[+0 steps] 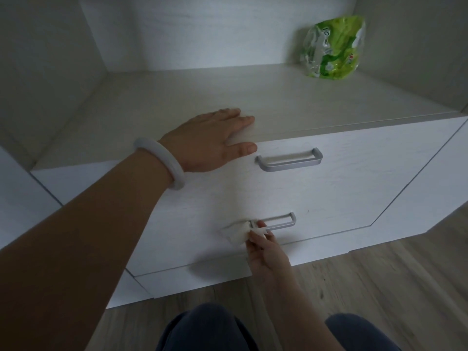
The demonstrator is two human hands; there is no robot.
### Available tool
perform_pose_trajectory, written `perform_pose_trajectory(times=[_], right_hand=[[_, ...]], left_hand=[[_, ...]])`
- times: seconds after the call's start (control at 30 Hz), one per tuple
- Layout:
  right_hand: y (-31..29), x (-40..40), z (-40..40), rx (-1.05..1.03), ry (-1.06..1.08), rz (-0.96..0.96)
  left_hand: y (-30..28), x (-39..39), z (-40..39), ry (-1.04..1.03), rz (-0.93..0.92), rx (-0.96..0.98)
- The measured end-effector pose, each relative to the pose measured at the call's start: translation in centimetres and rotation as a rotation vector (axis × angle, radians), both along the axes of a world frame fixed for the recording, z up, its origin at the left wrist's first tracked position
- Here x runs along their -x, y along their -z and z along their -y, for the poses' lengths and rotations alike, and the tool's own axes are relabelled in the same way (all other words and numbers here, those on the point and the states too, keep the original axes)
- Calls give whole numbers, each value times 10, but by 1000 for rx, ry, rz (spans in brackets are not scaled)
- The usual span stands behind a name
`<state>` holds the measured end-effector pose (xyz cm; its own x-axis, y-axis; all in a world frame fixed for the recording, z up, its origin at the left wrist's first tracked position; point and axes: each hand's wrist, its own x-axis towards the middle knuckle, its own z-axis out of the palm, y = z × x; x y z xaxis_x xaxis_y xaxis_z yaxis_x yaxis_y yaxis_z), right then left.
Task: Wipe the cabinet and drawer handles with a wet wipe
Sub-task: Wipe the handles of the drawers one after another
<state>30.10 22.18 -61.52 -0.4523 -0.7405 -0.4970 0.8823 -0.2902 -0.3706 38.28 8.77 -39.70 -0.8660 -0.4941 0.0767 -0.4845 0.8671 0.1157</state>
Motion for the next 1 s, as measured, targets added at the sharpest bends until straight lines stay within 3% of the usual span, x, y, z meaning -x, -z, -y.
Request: perform_pose_trajectory(times=[0.2, 0.33, 0.5, 0.8, 1.0], right_hand=[[8, 28, -18, -72, 124, -225], [3, 26, -24, -130, 42, -274], [-3, 12, -14, -117, -34, -230], [-4, 48, -37, 10, 96, -182], [-10, 24, -24, -99, 27, -67]], left_hand=[[1, 1, 0, 7, -11, -16], [2, 2, 1, 0, -26, -1], [1, 1, 0, 8, -14, -6], [1, 1, -1, -2, -8, -6], [0, 1, -1, -3, 4, -11]])
